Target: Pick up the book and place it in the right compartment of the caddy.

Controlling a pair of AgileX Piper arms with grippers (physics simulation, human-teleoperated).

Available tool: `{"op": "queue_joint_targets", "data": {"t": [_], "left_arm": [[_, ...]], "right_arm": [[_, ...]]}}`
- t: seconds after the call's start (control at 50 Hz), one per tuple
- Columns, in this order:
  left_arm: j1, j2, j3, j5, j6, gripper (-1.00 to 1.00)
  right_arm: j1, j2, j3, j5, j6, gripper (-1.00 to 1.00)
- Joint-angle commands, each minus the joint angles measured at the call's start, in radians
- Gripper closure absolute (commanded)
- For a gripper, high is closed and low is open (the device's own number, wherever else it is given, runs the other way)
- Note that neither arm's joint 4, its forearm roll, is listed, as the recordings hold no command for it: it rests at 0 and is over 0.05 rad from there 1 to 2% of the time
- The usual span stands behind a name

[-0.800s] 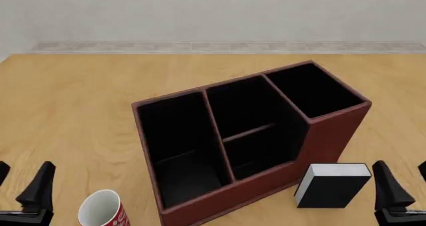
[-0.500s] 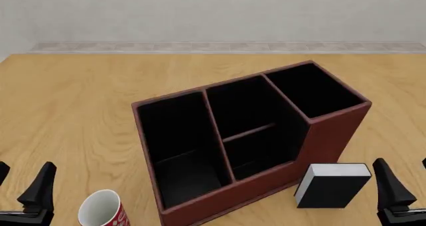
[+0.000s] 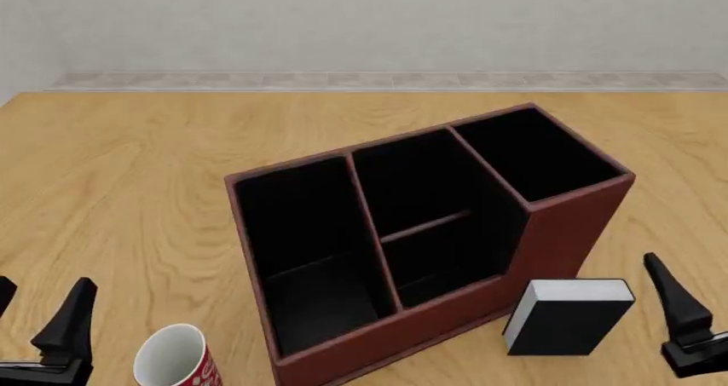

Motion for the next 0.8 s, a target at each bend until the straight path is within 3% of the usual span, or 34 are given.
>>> {"op": "queue_joint_targets", "data": {"t": [0.02,0.04,0.2,0.54,0.8], "left_arm": [[-0.001,-0.002,0.000,0.002,0.008,-1.00],[0.000,-0.002,-0.001,0.003,0.007,-1.00],[-0.002,-0.002,0.000,0.004,0.009,-1.00],[0.009,-0.002,-0.004,0.008,0.012,-1.00],[0.007,-0.002,-0.009,0.008,0.012,-1.00]], "right_arm": [[-0.007,0.054,-0.086,0.103,-0.190,-1.00],[-0.007,0.067,-0.090,0.121,-0.234,-1.00],[-0.014,0.129,-0.149,0.195,-0.344,-1.00],[0.007,0.231,-0.270,0.368,-0.427,-1.00],[0.021,0.278,-0.313,0.489,-0.541,-1.00]]}}
